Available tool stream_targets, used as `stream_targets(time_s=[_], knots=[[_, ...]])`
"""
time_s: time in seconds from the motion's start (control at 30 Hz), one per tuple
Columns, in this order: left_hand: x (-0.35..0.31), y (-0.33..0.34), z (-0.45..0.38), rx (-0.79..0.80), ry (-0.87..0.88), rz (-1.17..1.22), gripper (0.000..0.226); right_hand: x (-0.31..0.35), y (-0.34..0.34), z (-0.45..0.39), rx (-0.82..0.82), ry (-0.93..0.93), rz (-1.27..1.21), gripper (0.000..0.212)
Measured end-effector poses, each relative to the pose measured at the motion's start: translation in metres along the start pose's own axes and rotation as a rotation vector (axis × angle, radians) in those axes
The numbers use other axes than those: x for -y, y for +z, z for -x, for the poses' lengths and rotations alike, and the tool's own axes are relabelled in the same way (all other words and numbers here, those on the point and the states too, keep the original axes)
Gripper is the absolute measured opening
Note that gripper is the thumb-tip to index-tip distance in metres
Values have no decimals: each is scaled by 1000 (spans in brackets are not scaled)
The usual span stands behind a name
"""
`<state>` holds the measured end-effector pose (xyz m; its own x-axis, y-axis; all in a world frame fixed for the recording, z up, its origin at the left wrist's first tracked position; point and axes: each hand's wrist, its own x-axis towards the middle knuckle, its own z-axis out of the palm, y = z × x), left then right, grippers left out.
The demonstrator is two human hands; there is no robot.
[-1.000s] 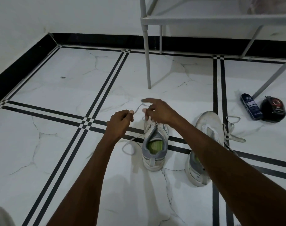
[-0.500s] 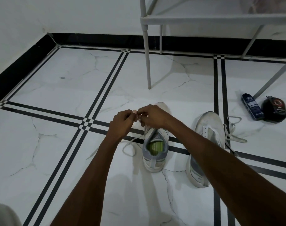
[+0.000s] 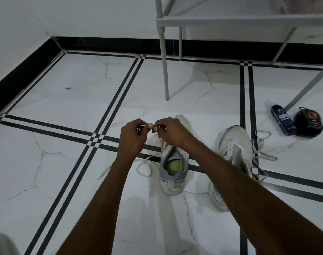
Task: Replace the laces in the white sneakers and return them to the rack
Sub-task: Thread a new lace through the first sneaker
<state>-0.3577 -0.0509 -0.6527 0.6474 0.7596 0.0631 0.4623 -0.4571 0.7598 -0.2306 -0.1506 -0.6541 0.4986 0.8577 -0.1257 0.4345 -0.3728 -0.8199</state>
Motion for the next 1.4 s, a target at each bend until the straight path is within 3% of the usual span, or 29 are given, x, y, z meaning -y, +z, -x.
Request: stream_targets(time_s=[0.1, 0.23, 0.4, 0.53, 0.67, 0.7, 0.77, 0.87, 0.93, 1.1, 1.23, 1.4], knots=[[-1, 4, 5, -83, -70, 201, 24, 2, 8, 5, -14, 4, 0, 24], [-4, 9, 10, -4, -144, 490, 17, 4, 13, 10, -60, 39, -37, 25], [-9, 15, 10, 8, -170, 597, 13, -2, 9, 22, -55, 64, -34, 21], [-12, 18, 7, -14, -150, 592, 15, -18, -22, 45, -254, 211, -89, 29], [-13, 32, 11, 41, -107, 510, 11, -22, -28, 63, 121, 382, 168, 65], [-14, 37, 12, 58, -97, 471, 9, -21, -22, 65, 149, 395, 211, 68], [-15, 46, 15, 81, -72, 382, 7, -18, -9, 67, 48, 360, 270, 59], [-17, 54, 20, 88, -3, 231, 7, -14, 0, 72, -146, 242, 384, 21], [-18, 57, 24, 100, 34, 147, 5, -17, 0, 73, -171, 228, 382, 17], [-21, 61, 28, 129, 52, -4, 3, -40, -15, 69, -250, 297, -5, 24], [-25, 61, 25, 169, 74, -78, 3, -64, -22, 64, -188, 476, -410, 22], [-29, 62, 24, 174, 108, -148, 8, -69, -27, 63, -139, 473, -528, 25]])
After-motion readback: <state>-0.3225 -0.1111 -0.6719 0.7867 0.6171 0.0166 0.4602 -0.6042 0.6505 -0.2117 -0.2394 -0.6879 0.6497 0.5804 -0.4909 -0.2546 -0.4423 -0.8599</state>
